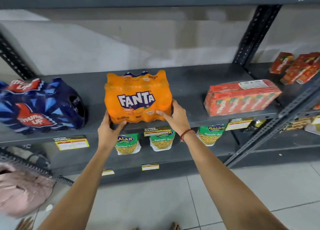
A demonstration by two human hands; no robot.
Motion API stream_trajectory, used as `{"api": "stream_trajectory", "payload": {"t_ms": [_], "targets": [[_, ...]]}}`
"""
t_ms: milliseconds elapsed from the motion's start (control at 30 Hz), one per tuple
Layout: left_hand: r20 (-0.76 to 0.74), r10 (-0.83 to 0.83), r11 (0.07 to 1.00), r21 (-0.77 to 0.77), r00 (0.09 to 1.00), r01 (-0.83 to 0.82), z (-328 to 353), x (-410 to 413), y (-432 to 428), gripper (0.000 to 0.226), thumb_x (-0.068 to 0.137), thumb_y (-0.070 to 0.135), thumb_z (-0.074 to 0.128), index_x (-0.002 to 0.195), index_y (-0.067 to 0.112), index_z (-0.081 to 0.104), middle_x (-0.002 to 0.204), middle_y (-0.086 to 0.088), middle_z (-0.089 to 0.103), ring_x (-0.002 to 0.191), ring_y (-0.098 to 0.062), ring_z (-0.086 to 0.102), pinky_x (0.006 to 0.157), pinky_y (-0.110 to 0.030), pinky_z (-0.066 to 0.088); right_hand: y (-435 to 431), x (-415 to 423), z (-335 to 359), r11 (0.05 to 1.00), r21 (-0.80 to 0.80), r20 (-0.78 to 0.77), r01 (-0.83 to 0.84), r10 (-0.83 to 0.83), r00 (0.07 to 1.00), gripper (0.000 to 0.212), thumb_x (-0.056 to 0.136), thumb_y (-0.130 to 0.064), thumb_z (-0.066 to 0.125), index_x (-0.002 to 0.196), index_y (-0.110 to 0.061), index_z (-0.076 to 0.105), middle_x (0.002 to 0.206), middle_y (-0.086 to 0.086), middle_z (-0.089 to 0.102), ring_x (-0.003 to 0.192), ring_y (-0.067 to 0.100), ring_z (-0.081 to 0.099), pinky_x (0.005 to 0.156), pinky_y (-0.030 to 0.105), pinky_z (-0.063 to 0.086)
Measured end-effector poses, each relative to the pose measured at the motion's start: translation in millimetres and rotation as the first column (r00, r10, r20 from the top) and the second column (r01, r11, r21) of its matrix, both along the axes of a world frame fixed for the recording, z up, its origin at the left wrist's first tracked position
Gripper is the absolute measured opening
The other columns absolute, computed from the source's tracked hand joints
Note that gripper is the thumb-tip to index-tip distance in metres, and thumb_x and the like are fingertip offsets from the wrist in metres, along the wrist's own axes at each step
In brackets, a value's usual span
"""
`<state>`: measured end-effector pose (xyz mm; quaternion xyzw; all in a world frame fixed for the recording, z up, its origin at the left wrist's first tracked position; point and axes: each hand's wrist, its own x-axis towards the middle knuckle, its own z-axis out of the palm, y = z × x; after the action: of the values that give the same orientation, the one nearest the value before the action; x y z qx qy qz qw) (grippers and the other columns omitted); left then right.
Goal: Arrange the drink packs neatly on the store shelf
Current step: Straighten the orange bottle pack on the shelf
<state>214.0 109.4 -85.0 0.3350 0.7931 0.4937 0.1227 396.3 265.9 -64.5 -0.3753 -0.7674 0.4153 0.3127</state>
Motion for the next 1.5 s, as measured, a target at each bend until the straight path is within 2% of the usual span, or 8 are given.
{"api": "stream_trajectory", "payload": {"t_ms": [100,400,800,933,1067,1200,1333,1500], "targets": [[-0.013,0.041,0.999,0.011,0.999,-0.041,1,-3,0,0.056,0.083,0.025,0.068,0.132,0.014,0.044,0.117,-0.007,0.064,0.102,-0.018,0.058,0.086,-0.026,0.042,-1,-2,-2,0.999,0.048,0.026,0.005,-0.006,1.000,0.066,0.079,-0.046,0.068,0.128,-0.009,0.045,0.119,0.012,0.064,0.104,0.027,0.063,0.084,0.040,0.055],[0.009,0.047,0.996,0.076,0.999,-0.047,0,24,13,0.054,0.082,0.026,0.069,0.130,0.012,0.047,0.117,-0.005,0.066,0.104,-0.018,0.062,0.085,-0.024,0.046,12,20,1,0.999,0.039,0.036,0.031,-0.033,0.999,0.066,0.080,-0.040,0.068,0.131,-0.008,0.043,0.124,0.013,0.061,0.109,0.028,0.061,0.091,0.040,0.052],[0.085,0.009,0.998,0.069,0.996,-0.015,-4,39,25,0.060,0.082,0.031,0.067,0.134,0.014,0.043,0.129,-0.006,0.060,0.115,-0.024,0.058,0.098,-0.043,0.047,17,39,-2,0.996,-0.007,0.035,0.087,-0.087,0.996,0.063,0.081,-0.036,0.069,0.132,-0.009,0.042,0.128,0.012,0.059,0.113,0.028,0.059,0.089,0.032,0.048],[0.131,0.014,0.990,0.139,0.991,-0.033,-3,32,10,0.051,0.084,0.028,0.066,0.129,0.011,0.048,0.127,-0.004,0.059,0.115,-0.017,0.056,0.093,-0.016,0.044,3,48,0,0.960,0.056,-0.106,0.275,-0.269,0.957,0.065,0.077,-0.038,0.073,0.129,-0.011,0.046,0.129,0.010,0.055,0.117,0.023,0.054,0.097,0.034,0.046],[0.138,0.152,0.948,0.260,0.979,-0.183,3,1,-28,0.038,0.086,0.030,0.064,0.119,0.011,0.056,0.110,0.001,0.063,0.100,-0.006,0.061,0.079,-0.002,0.043,-36,26,10,0.822,0.358,-0.318,0.443,-0.339,0.885,0.040,0.085,-0.030,0.067,0.114,-0.005,0.056,0.110,0.016,0.056,0.102,0.020,0.053,0.086,0.014,0.041],[0.160,0.289,0.899,0.294,0.944,-0.325,9,-43,-70,0.027,0.088,0.030,0.061,0.105,0.010,0.064,0.098,-0.006,0.068,0.079,0.000,0.061,0.071,-0.007,0.045,-75,-31,27,0.818,0.472,-0.370,0.328,-0.154,0.916,0.026,0.087,-0.022,0.064,0.104,-0.003,0.061,0.105,0.017,0.060,0.098,0.027,0.059,0.084,0.030,0.051],[0.225,0.400,0.814,0.358,0.889,-0.457,16,-88,-116,0.034,0.084,0.038,0.064,0.102,0.008,0.065,0.094,-0.008,0.065,0.078,-0.008,0.057,0.076,-0.024,0.046,-112,-99,41,0.894,0.439,-0.351,0.087,0.081,0.933,0.024,0.087,-0.025,0.064,0.102,-0.007,0.062,0.102,0.011,0.060,0.094,0.018,0.058,0.076,0.022,0.051],[0.260,0.509,0.767,0.297,0.821,-0.570,18,-139,-155,0.057,0.082,0.055,0.058,0.123,0.015,0.052,0.125,-0.006,0.058,0.112,-0.014,0.054,0.097,-0.024,0.040,-134,-172,29,0.955,0.195,-0.041,-0.222,0.235,0.971,0.069,0.078,-0.045,0.070,0.132,-0.010,0.043,0.132,0.011,0.045,0.123,0.024,0.045,0.091,0.040,0.051]]}}
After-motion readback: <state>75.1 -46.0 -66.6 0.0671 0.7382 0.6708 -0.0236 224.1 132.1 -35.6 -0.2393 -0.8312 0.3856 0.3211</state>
